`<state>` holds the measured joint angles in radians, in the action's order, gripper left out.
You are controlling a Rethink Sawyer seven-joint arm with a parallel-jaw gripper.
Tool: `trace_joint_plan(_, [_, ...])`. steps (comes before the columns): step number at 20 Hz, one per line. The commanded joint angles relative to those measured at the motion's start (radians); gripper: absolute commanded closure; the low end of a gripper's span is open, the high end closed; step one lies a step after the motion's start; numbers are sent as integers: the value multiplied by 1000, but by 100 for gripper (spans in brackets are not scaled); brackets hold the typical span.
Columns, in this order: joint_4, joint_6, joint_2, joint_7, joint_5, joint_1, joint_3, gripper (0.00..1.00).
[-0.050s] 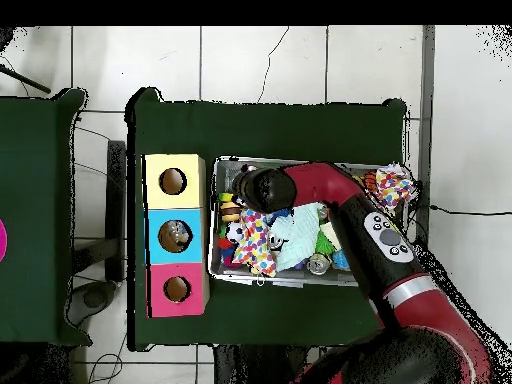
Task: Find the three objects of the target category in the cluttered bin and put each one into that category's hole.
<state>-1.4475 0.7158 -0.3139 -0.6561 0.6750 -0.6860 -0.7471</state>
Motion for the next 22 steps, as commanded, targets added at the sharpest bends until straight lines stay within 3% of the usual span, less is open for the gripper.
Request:
trace_joint_plan(1, [66,67,13,33,31,12,68,0])
trace_joint_plan(14, [61,70,6,47,24,4,58,0])
trace_joint_plan(22, [124,64,77,98,38,-2,54,0])
